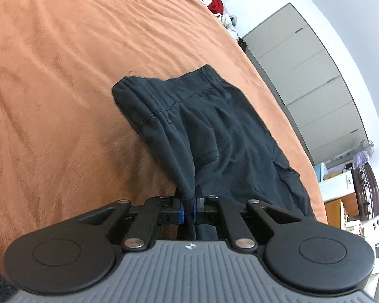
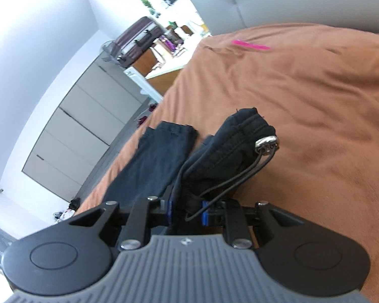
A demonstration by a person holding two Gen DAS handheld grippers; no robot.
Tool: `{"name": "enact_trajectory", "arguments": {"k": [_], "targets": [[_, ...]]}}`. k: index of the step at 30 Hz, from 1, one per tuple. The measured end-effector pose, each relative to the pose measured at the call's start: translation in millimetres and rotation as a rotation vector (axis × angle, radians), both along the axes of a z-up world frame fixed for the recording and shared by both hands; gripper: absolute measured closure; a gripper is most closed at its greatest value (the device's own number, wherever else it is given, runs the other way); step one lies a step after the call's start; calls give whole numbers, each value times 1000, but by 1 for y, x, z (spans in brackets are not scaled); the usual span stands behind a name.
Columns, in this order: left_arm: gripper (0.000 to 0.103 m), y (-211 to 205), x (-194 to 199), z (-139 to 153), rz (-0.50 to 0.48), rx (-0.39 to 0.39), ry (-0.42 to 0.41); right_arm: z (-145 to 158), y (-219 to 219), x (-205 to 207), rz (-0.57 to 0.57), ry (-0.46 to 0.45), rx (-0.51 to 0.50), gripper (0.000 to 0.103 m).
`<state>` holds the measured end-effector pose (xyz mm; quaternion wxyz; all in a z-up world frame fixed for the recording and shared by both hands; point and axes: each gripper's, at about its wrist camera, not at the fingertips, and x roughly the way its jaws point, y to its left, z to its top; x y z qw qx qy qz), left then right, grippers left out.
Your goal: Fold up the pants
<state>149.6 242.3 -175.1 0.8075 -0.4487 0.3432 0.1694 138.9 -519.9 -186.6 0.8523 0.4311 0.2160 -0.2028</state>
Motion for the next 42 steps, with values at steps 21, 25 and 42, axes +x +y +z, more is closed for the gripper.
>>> {"name": "enact_trajectory", "arguments": {"k": [21,25,42], "targets": [[96,-3,176,56,-72,71,88,73,-7,228,103,121,-118,87],[96,4,220,34,-62,78,155,75,-5,287,102,140,-154,87],[75,1,307,-35,-165,172,261,-48,34,452,113,408,-432,86]]}}
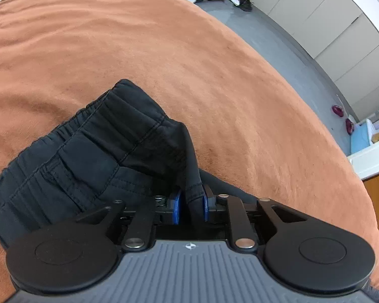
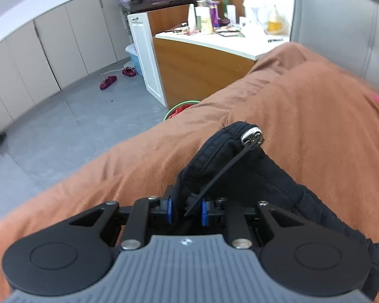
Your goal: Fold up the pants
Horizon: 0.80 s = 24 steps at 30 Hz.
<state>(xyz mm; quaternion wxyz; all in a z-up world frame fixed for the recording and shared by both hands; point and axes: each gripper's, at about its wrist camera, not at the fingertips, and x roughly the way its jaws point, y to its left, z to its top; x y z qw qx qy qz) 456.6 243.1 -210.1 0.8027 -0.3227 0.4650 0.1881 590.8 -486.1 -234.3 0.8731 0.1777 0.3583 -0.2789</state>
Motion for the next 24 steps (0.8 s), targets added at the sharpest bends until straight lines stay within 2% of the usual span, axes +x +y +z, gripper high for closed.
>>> {"name": "enact_trajectory", "arguments": {"k": [1,2,3,4,5,6,7,8,10,13,16,18,21,22,24], "targets": [[72,3,0,-1,0,-27,-15,-4,3,3,9,13,-25,84],[64,8,-2,-3,6,-60,-36,-8,5,4,18,25,-50,82],[55,12,-6,-4,19,-105,-69,-12,8,5,28,33,-71,77],[52,17,-8,-2,23,-132,-91,-12,12,6,39,35,-92,63],[43,18,-13,3,27,-145,-115,-11,13,4,52,26,-123,56],[24,19,-19,10,16,-125,-139,-4,18,1,71,7,-179,42],[13,22,-24,21,10,-64,-169,4,21,-5,89,-6,-229,32],[2,19,-32,33,7,14,-204,15,26,-11,109,-26,-284,28],[2,12,-51,59,-24,175,-279,38,32,-24,140,-68,-334,22],[0,5,-76,85,-72,262,-324,78,40,-47,181,-126,-382,22],[0,-3,-102,97,-120,276,-327,117,67,-76,280,-199,-461,22],[0,-11,-112,93,-154,282,-304,137,99,-98,380,-235,-470,22],[0,-18,-124,69,-220,304,-218,153,159,-133,543,-275,-396,22],[0,-19,-129,61,-214,298,-195,153,176,-144,576,-284,-370,22],[0,-14,-134,40,-174,224,-165,150,215,-163,635,-300,-299,22]]}}
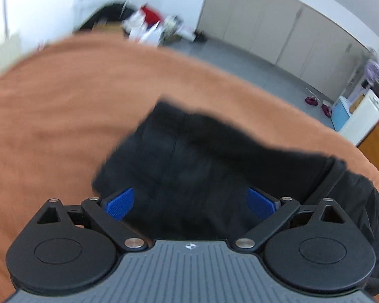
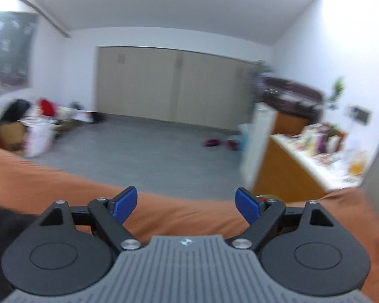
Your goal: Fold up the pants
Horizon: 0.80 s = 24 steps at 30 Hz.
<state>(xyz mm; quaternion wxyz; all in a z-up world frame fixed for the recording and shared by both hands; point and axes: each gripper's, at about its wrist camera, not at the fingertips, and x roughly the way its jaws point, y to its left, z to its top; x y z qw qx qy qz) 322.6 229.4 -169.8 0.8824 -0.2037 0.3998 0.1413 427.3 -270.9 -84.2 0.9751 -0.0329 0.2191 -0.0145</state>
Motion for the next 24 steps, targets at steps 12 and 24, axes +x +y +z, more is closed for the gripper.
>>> {"name": "enact_trajectory", "arguments": {"k": [12,24], "targets": [[0,31,-26,-55,214,-329,-38,-79,70,-32,89,238,142,38],[0,35,3,-74,300,-474,-92,-152,-259,-78,-646,300,609,22]]}}
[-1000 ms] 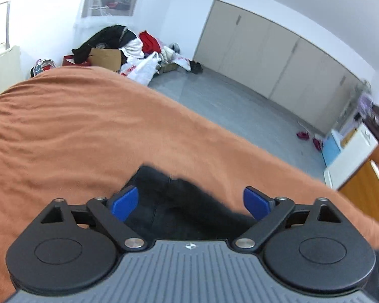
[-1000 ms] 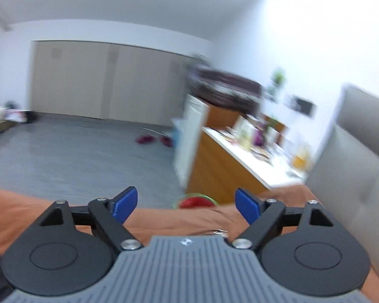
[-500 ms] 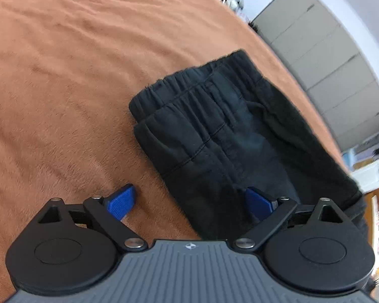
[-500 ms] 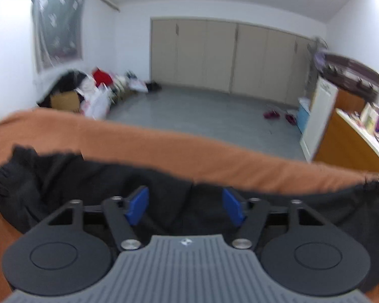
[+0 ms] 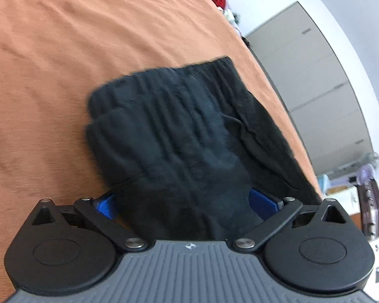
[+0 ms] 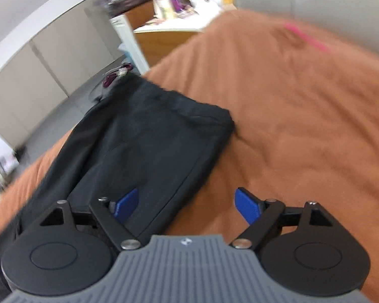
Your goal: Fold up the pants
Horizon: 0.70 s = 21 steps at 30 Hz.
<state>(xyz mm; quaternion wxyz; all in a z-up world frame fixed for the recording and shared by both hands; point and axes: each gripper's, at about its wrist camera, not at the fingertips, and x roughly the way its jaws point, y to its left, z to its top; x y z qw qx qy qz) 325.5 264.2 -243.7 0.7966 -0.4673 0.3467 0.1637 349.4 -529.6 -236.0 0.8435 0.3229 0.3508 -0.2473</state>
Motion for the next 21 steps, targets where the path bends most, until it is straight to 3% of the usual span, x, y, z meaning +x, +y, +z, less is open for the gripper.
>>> {"name": "enact_trajectory", "arguments": {"k": [5,7,8,9,10,11,12,16,21], "targets": [[0,-4,2,-3,29,3,-6,-43,-25,18,-52,14,128,23],[0,-8,3,-2,20,34,10,-54,-21,25,-78,-35,161,23],[16,-10,4,0,17,59,19,-56,-23,27,-87,-74,173,24],[39,-11,6,-2,6,86,26,-58,-24,31,-97,-113,181,36],[50,-11,5,-3,-12,99,18,-59,-26,35,-102,-151,187,57],[64,-8,4,-6,-37,85,-9,-60,-29,44,-108,-144,182,70],[67,-6,0,-8,-38,57,-28,-63,-33,51,-112,-113,171,93],[79,5,-13,-19,35,-58,-97,-61,-36,59,-114,-117,171,100],[85,-4,-23,8,32,23,-169,-35,-38,45,-90,-208,129,102]]}}
